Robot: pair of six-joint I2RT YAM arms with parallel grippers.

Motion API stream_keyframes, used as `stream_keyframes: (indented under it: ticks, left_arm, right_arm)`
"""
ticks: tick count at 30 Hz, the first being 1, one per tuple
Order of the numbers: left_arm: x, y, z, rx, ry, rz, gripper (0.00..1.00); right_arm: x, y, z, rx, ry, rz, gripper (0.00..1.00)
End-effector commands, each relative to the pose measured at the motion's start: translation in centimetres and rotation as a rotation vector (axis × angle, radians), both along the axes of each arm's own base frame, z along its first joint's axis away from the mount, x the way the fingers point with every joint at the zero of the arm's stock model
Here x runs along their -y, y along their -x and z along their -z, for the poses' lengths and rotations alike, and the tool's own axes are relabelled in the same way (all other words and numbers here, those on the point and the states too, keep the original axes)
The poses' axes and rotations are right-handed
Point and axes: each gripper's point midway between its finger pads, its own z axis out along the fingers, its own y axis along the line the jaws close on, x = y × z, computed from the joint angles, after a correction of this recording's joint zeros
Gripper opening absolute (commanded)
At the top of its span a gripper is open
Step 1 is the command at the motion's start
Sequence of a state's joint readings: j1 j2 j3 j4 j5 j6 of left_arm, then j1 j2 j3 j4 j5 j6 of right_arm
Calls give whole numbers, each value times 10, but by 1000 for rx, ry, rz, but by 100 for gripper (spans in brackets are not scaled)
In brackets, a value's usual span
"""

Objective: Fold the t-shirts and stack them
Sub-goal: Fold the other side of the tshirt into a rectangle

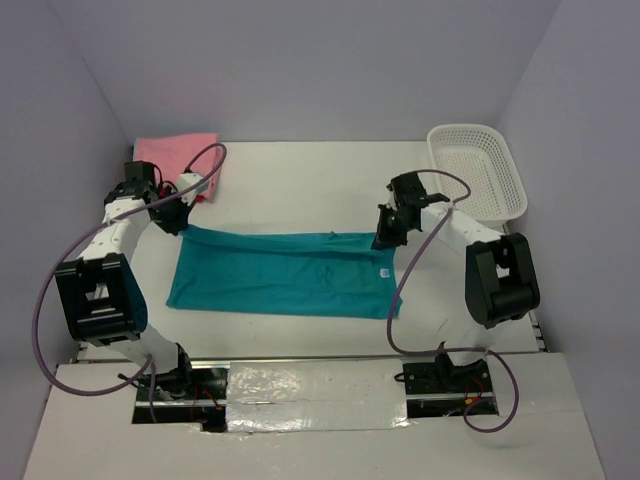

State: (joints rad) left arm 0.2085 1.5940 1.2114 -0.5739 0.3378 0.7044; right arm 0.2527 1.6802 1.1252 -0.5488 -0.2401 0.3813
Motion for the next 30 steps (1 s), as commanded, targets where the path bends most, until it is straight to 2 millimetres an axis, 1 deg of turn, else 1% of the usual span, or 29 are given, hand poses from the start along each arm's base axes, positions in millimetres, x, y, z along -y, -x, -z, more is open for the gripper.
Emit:
stream_keyframes:
  ticks: [1, 3, 5, 9, 13, 15, 16, 17, 18, 19, 21, 22, 23, 24, 26, 27, 28, 29, 30]
  left_arm:
    - [-13, 16, -9, 17, -53, 68, 0]
    - [-14, 30, 0, -34, -60, 80, 0]
    - [-13, 40, 9, -63, -65, 92, 0]
    - [-7, 53, 20, -106, -40, 120, 0]
    - [-2, 65, 31, -146, -28, 142, 1]
    - [-2, 77, 39, -188, -36, 160, 9]
    - [-3, 83, 43, -203, -47, 183, 13]
    - [-4, 91, 45, -232, -49, 191, 22]
    - [-7, 95, 46, -243, -59, 193, 28]
    - [-15, 101, 48, -262, -76, 196, 37]
    - [-27, 101, 44, -260, -105, 195, 50]
    - [-34, 102, 42, -267, -116, 194, 53]
    - [-41, 104, 41, -281, -113, 180, 58]
    - [-46, 100, 31, -275, -119, 181, 60]
    - [-53, 100, 24, -284, -116, 176, 62]
    - [-56, 100, 18, -294, -121, 186, 62]
    - [-57, 98, 14, -293, -127, 188, 62]
    - [-57, 94, 10, -283, -120, 179, 62]
    - [-57, 82, -2, -247, -99, 134, 61]
  right_arm:
    - [-5, 9, -23, 86, -53, -6, 0]
    - [-5, 16, -17, 74, -55, -9, 0]
    - [-6, 25, -10, 53, -62, -15, 0]
    - [-15, 34, -1, 31, -79, -38, 0]
    - [-21, 43, 15, -25, -85, -64, 0]
    - [-22, 48, 21, -49, -92, -73, 0]
    - [-21, 51, 24, -59, -89, -77, 4]
    - [-19, 56, 28, -79, -75, -83, 14]
    - [-17, 58, 30, -84, -64, -83, 19]
    - [-12, 62, 32, -95, -43, -89, 29]
    - [-9, 66, 32, -103, -26, -93, 41]
    - [-7, 67, 30, -101, -20, -97, 45]
    - [-4, 69, 27, -98, -2, -102, 51]
    - [-1, 69, 24, -92, 11, -96, 54]
    - [7, 65, 10, -53, 46, -83, 61]
    - [10, 65, 4, -48, 61, -78, 61]
    - [11, 56, -9, -10, 67, -70, 61]
    - [13, 52, -21, 23, 74, -61, 61]
    - [13, 47, -29, 48, 91, -49, 61]
